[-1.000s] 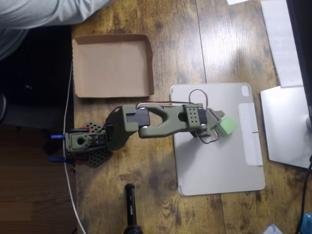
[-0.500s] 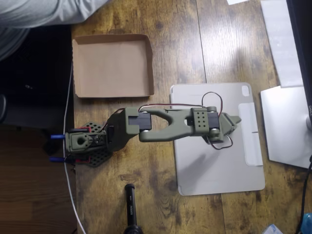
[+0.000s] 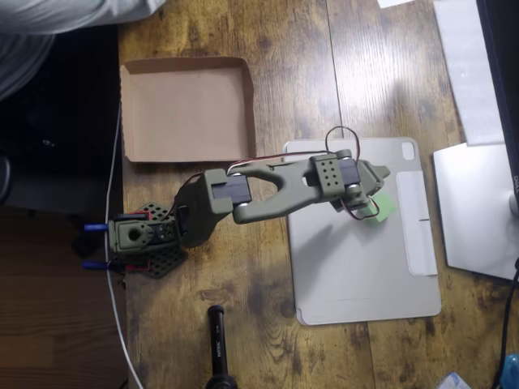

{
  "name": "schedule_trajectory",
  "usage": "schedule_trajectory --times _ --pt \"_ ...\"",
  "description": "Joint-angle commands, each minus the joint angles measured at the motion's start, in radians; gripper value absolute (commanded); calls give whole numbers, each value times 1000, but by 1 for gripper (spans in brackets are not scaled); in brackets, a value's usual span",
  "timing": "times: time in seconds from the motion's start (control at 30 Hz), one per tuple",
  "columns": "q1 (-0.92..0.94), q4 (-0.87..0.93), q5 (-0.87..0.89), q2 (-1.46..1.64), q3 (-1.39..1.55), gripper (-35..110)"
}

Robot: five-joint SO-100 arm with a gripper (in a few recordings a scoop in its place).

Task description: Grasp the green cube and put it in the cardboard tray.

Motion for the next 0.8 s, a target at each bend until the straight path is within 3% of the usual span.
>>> schedule_trajectory --times 0.0,0.23,0.4,0.47,0.63,0.77 --pt "28 -69 -11 80 71 39" --pt "49 -308 -28 127 344 39" --pt "66 -324 -46 133 295 39" --pt "72 -288 -54 112 209 39" --pt "112 23 8 -138 -267 40" --pt "129 71 9 -195 -367 40"
